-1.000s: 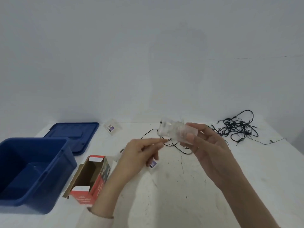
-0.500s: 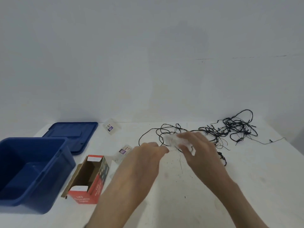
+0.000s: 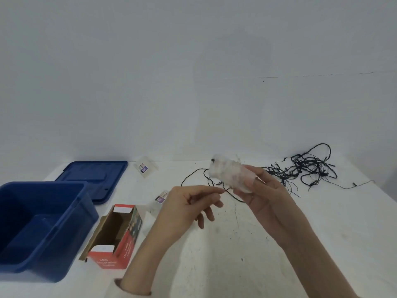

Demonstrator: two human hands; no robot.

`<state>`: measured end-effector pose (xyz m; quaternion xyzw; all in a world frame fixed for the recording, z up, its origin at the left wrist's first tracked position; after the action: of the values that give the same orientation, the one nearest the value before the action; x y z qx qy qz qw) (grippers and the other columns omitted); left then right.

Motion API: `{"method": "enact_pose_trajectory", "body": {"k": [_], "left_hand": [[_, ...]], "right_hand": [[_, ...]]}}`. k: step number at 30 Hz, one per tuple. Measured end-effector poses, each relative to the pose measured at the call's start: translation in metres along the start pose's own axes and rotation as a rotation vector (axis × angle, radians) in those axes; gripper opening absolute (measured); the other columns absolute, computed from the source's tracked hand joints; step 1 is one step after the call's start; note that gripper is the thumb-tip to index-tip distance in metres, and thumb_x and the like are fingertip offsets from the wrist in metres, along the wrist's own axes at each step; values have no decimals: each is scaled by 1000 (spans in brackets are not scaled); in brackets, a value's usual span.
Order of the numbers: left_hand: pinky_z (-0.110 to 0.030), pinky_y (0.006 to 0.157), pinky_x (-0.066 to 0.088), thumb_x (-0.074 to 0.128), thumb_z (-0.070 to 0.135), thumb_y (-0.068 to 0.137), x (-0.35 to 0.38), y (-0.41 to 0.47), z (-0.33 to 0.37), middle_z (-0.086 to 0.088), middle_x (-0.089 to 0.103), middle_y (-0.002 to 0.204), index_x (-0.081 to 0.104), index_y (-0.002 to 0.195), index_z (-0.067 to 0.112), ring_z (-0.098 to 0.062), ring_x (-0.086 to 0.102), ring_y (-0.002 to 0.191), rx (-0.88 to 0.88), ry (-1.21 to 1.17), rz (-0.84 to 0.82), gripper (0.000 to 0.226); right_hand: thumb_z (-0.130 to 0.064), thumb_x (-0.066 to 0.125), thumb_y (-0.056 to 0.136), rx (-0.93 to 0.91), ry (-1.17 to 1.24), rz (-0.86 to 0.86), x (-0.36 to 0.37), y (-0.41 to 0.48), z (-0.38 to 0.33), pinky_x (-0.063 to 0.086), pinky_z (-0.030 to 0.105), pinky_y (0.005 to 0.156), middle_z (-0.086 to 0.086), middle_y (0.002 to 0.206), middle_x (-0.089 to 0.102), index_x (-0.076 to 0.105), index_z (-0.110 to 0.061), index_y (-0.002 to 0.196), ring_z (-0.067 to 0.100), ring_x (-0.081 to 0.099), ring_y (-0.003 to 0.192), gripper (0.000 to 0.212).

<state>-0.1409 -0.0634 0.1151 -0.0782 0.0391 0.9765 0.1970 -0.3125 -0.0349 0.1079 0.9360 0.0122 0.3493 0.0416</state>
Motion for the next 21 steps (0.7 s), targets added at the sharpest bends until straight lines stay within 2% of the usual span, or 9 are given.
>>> {"method": "enact_pose_trajectory", "body": {"k": [2, 5, 7, 10, 12, 14, 16, 19, 21], "left_hand": [[-20, 43, 46, 58, -2, 87, 7, -2, -4, 0, 73, 68, 72, 92, 19, -11, 58, 46, -33, 5, -15, 26], [-20, 50, 49, 58, 0, 88, 13, -6, -6, 4, 72, 67, 72, 99, 12, -10, 60, 48, -71, 101, 15, 22], [-19, 57, 52, 58, 7, 89, 15, -9, -4, 9, 71, 68, 73, 100, 15, -4, 61, 52, -46, 277, 42, 20], [-15, 71, 49, 53, 22, 92, 17, -15, 3, 17, 70, 77, 70, 106, 28, -1, 63, 67, 53, 594, 77, 22], [-19, 72, 48, 47, 25, 93, 15, -17, 12, 15, 72, 83, 69, 104, 31, -4, 63, 74, 190, 841, 166, 25], [-24, 51, 50, 44, 24, 86, 10, -13, 17, 12, 67, 65, 72, 82, 29, -8, 61, 62, 409, 1056, 223, 28], [-24, 35, 42, 49, 22, 77, 3, -7, 19, 11, 59, 54, 68, 69, 25, -8, 52, 58, 575, 1116, 269, 21], [-28, 41, 46, 59, 15, 76, -7, 5, 20, 15, 63, 62, 68, 75, 26, -8, 46, 68, 586, 1139, 256, 14], [-29, 61, 48, 59, 21, 88, -11, 13, 20, 20, 68, 76, 71, 84, 31, -6, 48, 79, 397, 999, 181, 16]], "right_hand": [[-11, 80, 58, -57, -4, 117, 4, 2, -1, 57, 25, 69, 9, 86, 71, 66, -6, 88, 18, 69, 78, 34], [-4, 67, 70, -169, -174, 275, 7, 2, -1, 57, 28, 80, 7, 85, 73, 62, -5, 95, 18, 69, 79, 26], [-2, 71, 72, -276, -367, 376, 7, 1, -1, 55, 25, 79, 6, 84, 73, 64, -10, 95, 17, 68, 78, 25], [-7, 74, 76, -430, -689, 447, 7, -2, 1, 50, 14, 72, -4, 82, 73, 65, -23, 91, 7, 68, 75, 23], [-13, 73, 78, -460, -935, 435, 7, -3, 5, 48, 10, 69, -13, 84, 71, 63, -31, 88, 2, 66, 77, 23], [-15, 72, 79, -449, -1159, 380, 6, -4, 8, 47, 13, 70, -14, 82, 70, 61, -35, 88, 4, 65, 81, 24], [-12, 72, 78, -400, -1251, 274, 5, -4, 10, 47, 12, 73, -14, 85, 69, 63, -32, 89, 5, 64, 81, 24], [-5, 73, 76, -198, -1127, 83, 3, -3, 6, 48, 11, 73, -8, 82, 72, 68, -24, 87, 7, 66, 78, 22], [0, 74, 74, -22, -942, -42, 0, -4, 1, 51, 19, 74, 4, 84, 72, 70, -18, 89, 16, 68, 78, 23]]}}
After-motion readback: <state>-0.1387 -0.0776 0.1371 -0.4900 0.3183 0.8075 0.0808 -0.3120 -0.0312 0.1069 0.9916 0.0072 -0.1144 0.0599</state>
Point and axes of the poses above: each hand's wrist, its own y-axis towards the middle knuckle, its own x-axis out of the palm, z = x × y, the point moved 1 cm from there along y, towards the middle knuckle
